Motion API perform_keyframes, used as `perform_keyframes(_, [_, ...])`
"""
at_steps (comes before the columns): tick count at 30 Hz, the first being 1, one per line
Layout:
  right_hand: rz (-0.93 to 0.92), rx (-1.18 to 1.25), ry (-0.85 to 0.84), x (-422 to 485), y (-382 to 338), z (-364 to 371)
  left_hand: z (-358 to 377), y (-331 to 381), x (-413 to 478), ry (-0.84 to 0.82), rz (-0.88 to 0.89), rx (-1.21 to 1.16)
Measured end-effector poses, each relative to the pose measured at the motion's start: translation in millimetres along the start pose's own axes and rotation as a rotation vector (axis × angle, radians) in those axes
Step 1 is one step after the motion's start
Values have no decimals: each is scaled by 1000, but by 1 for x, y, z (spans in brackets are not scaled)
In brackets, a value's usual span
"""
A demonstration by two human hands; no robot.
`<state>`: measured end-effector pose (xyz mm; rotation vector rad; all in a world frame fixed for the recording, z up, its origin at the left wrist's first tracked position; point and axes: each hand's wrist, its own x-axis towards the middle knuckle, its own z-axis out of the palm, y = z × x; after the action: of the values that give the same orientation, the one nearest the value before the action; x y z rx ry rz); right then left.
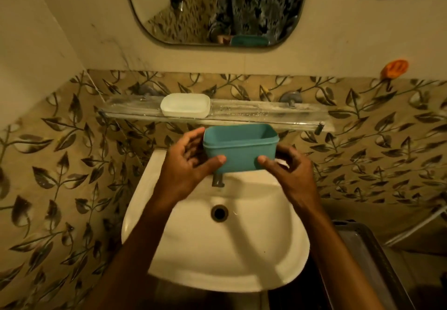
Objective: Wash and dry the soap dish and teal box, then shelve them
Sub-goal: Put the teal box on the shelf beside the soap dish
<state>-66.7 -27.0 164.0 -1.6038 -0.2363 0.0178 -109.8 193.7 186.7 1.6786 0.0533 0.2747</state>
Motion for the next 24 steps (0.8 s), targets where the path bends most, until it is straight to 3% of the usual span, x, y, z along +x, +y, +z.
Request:
perform_keyframes(8, [-207,-290,-7,93,-73,-6,-1,50,93,60,178,262])
perform_keyframes(16, [-195,-462,-4,133,-57,7,14,33,122,102,169,524])
perform_keyframes(24, [-143,-441,-19,137,-42,13,17,29,124,172,201,711])
